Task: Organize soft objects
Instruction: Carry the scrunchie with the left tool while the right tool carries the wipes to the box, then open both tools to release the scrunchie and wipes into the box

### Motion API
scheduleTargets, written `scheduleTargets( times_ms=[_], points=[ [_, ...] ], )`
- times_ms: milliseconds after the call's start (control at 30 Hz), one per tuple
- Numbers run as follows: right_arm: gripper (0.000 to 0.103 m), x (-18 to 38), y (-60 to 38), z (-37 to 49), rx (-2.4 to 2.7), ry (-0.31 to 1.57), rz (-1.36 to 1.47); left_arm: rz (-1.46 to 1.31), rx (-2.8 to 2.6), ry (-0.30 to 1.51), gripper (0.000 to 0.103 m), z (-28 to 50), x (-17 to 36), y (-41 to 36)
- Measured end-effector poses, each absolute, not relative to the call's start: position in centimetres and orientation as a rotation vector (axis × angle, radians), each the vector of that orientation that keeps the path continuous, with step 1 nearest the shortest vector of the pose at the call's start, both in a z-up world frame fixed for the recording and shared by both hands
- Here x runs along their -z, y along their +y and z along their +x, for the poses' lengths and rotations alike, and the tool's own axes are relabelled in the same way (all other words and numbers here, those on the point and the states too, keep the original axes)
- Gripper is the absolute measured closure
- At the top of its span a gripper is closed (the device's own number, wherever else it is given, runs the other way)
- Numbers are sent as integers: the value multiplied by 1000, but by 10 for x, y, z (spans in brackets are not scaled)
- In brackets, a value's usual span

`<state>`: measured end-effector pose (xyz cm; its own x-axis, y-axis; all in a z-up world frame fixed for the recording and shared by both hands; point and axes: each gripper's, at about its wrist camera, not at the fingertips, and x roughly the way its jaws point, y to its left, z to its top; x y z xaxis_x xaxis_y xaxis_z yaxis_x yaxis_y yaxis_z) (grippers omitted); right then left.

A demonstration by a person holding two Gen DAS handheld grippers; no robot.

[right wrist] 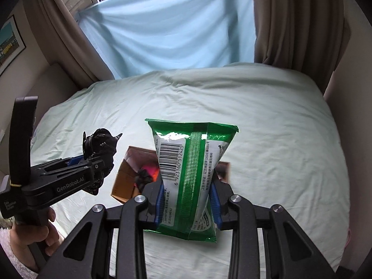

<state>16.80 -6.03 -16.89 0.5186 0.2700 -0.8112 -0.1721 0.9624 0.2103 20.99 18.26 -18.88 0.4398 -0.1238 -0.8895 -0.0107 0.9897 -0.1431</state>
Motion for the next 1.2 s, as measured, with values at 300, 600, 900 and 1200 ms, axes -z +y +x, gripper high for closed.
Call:
scheduleTargets(
  times_ms=[300,600,900,1200],
  points=[
    [73,220,15,193,-232,1081,129,-192,112,1206,70,235,257,240],
    [73,289,47,224,-232,1215,100,-199,144,1289,70,248,320,247],
    [73,331,54,235,-228,1291,104,-107,193,1330,69,251,362,234],
    [0,342,50,251,-214,1277,165,-24,234,1309,1,252,355,230]
  ],
)
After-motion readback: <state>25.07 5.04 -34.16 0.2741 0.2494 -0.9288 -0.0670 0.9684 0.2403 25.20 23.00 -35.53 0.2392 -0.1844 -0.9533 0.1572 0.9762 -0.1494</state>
